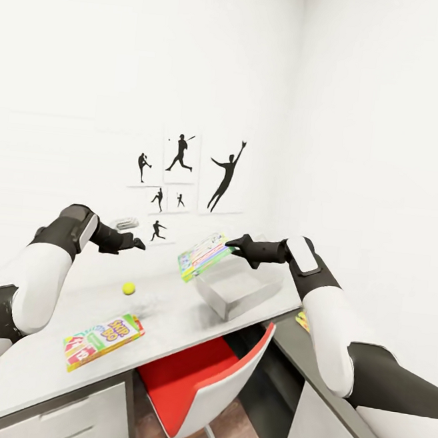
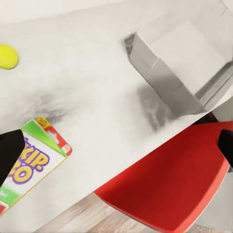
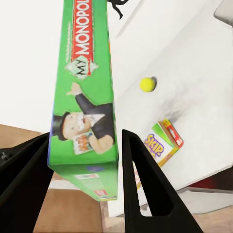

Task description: Put all the toys in the child's room - the three board games (two on the bed and one on the table), the two jigsaw puzzles on the table, and the tennis ball on the table - inside the toy box on the table in the child's room.

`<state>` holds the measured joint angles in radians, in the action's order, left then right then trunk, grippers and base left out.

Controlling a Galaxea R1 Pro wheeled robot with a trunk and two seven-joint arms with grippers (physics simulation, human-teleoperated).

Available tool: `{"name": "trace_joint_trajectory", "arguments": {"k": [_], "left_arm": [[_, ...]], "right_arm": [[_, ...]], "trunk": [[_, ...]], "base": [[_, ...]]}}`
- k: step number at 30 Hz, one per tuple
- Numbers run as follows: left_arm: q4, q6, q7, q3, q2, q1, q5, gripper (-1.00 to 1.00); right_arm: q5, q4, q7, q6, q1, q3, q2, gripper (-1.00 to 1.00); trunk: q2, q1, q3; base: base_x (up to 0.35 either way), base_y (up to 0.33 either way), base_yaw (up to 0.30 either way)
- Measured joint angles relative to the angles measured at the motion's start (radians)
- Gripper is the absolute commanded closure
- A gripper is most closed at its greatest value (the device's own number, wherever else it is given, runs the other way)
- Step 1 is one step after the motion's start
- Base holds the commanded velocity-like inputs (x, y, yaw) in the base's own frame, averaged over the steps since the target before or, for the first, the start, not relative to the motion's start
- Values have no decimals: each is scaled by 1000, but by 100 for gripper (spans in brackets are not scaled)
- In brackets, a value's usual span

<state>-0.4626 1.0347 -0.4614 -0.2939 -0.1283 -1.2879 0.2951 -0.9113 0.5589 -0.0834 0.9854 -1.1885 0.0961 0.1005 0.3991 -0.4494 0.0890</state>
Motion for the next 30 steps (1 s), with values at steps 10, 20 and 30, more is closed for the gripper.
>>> {"name": "trace_joint_trajectory", "arguments": {"k": [10, 20, 30], "left_arm": [[-3, 0, 1, 0, 0, 0, 0, -100], [-3, -1, 0, 0, 1, 0, 0, -100], [-3, -1, -1, -1, 0, 0, 0, -100]], "right_arm": [[0, 0, 0, -4, 0, 0, 0, 100], [0, 0, 1, -3, 0, 0, -1, 100], [0, 0, 0, -7, 0, -1, 0, 100]], "trunk": [[0, 0, -2], [0, 0, -10], [0, 0, -15]], "base": [[185, -237, 72], [197, -110, -49], [244, 109, 63]]}}
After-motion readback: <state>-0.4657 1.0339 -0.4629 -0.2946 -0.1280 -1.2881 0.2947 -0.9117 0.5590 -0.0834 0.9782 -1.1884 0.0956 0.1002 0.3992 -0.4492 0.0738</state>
